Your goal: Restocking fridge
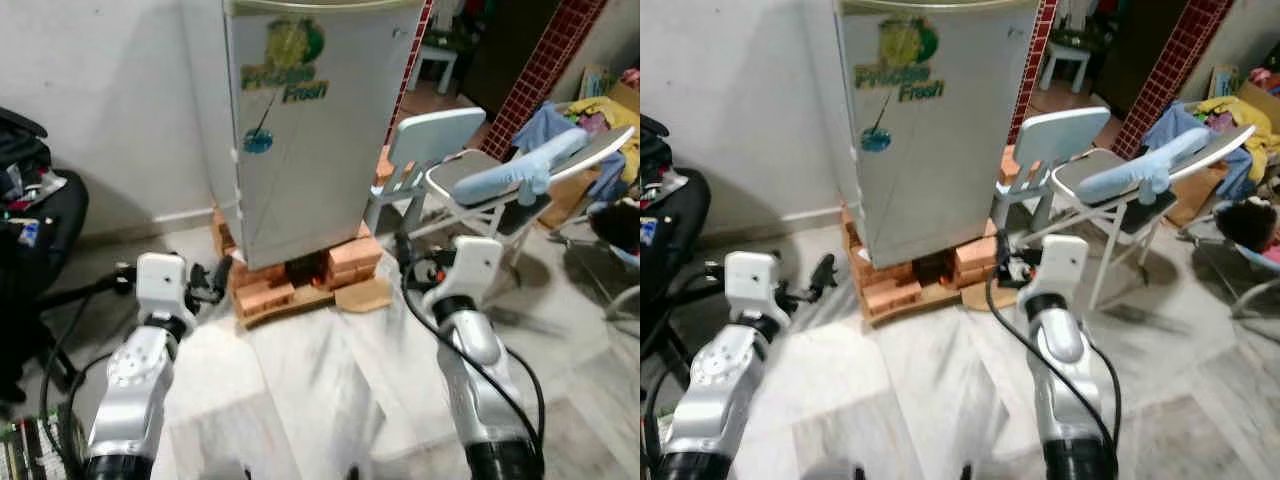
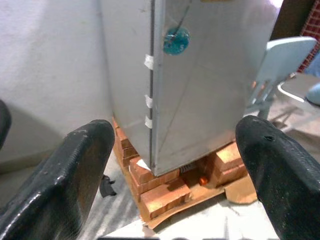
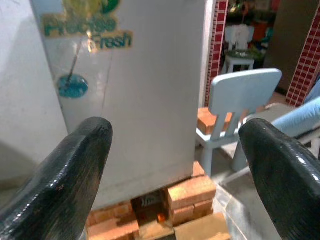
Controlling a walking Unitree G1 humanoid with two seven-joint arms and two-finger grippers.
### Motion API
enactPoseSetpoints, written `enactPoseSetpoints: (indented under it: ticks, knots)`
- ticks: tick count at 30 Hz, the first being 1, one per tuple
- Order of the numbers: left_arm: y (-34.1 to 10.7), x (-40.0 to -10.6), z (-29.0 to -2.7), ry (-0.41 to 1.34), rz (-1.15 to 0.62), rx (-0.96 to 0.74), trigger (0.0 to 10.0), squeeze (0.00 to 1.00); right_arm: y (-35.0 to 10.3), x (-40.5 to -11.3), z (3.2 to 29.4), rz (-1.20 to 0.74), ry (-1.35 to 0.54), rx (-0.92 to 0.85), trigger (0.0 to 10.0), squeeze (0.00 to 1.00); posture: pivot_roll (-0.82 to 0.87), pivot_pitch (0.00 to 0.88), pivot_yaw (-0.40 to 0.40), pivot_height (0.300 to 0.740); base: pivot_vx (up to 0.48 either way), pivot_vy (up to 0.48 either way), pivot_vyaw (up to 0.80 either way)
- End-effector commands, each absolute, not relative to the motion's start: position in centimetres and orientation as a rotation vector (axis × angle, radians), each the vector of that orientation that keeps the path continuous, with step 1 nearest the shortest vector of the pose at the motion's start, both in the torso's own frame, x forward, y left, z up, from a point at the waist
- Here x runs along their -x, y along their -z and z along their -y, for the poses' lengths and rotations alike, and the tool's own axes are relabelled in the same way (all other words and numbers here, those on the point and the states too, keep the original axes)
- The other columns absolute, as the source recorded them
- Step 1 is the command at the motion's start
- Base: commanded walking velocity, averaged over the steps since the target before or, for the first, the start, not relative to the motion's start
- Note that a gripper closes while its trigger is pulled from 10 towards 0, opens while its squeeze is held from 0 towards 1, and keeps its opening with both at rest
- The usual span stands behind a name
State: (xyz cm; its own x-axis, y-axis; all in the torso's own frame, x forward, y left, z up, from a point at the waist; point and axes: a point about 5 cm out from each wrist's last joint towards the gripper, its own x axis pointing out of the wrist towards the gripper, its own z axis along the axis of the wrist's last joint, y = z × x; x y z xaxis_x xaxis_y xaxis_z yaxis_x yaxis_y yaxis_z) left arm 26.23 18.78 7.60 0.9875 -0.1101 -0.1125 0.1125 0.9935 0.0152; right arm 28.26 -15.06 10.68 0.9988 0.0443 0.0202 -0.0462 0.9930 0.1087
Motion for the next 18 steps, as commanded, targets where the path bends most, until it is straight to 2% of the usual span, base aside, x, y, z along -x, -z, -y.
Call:
enactPoseSetpoints:
  ticks: [1, 7, 12, 15, 18]
  knots:
    - [-7.76, -26.47, -17.75, 0.142, -0.104, -0.014, 10.0, 0.0, -10.02, -27.97, 16.08, -0.014, -0.007, -0.097, 10.0, 0.0, 0.02, 0.0, -0.076, 0.74, 0.0, 0.424, -0.8]
    - [-7.92, -26.26, -17.51, 0.165, -0.084, -0.016, 10.0, 0.0, -10.22, -28.23, 16.15, -0.002, -0.014, -0.092, 10.0, 0.0, 0.02, 0.0, -0.087, 0.74, 0.359, 0.313, -0.8]
    - [-7.78, -26.29, -17.44, 0.167, -0.093, -0.012, 10.0, 0.0, -10.22, -28.28, 16.26, -0.003, -0.016, -0.083, 10.0, 0.0, 0.02, 0.0, -0.088, 0.74, 0.451, 0.0, -0.8]
    - [-7.75, -26.39, -17.46, 0.165, -0.093, -0.013, 10.0, 0.0, -10.29, -28.35, 16.34, 0.0, -0.013, -0.083, 10.0, 0.0, 0.02, 0.0, -0.089, 0.74, 0.451, 0.0, -0.5]
    - [-7.71, -26.47, -17.47, 0.159, -0.095, -0.011, 10.0, 0.0, -10.34, -28.39, 16.34, 0.004, -0.013, -0.079, 10.0, 0.0, 0.02, 0.0, -0.088, 0.74, 0.45, 0.0, 0.0]
